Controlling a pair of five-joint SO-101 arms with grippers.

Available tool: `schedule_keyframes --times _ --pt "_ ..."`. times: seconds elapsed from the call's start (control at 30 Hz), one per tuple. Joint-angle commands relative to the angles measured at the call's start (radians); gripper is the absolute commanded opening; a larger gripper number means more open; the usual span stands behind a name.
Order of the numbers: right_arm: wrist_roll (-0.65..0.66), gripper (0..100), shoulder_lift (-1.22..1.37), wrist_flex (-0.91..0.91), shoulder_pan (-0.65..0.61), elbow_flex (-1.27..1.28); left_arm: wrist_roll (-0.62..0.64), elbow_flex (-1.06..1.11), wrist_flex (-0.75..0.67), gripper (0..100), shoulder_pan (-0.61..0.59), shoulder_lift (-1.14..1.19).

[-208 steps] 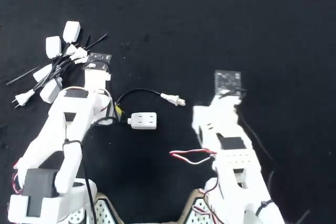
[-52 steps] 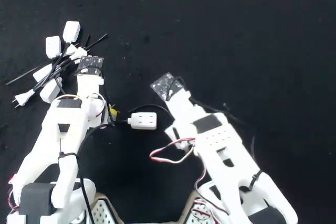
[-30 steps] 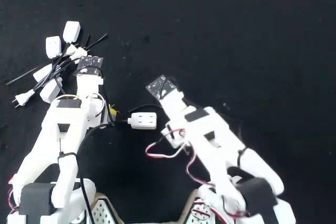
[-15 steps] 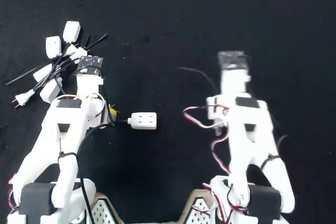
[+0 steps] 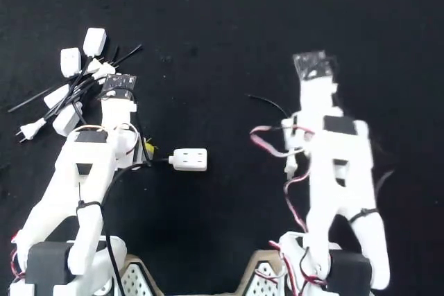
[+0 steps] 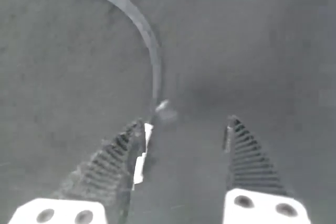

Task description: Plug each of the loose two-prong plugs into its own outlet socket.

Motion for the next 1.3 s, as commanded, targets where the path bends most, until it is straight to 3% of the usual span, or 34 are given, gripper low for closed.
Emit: schedule_keyframes --times 0.0,0.13,0.23,0.47,0.7,0.97,1.13,1.2,1.27 --pt "0.591 23.9 -0.035 0.009 0.08 -0.074 0.002 -0.012 -0.005 26 -0.012 -0.034" --pt "1.126 24.0 -0.027 0.008 0.075 0.039 0.002 -0.012 -0.005 26 -0.012 -0.034" --pt "1.306 24.0 -0.027 -0.055 0.063 0.119 0.002 -0.012 -0.005 26 -0.012 -0.034" --pt "1.409 23.7 -0.025 -0.402 0.014 0.289 0.002 -0.012 -0.005 26 -0.012 -0.034" --pt "1.419 23.7 -0.025 -0.523 -0.084 0.406 0.002 -0.013 -0.005 26 -0.012 -0.034" --pt "1.419 23.5 -0.025 -0.529 -0.124 0.463 0.0 -0.024 0.0 26 -0.013 -0.034" --pt "1.39 10.9 -0.027 -0.531 -0.132 0.438 0.0 -0.024 0.002 26 -0.013 -0.034" --pt "1.306 1.4 -0.027 -0.537 -0.146 0.417 0.0 -0.024 0.002 26 -0.013 -0.034" --pt "1.206 2.4 -0.027 -0.569 -0.152 0.395 0.0 -0.024 0.002 26 -0.013 -0.034"
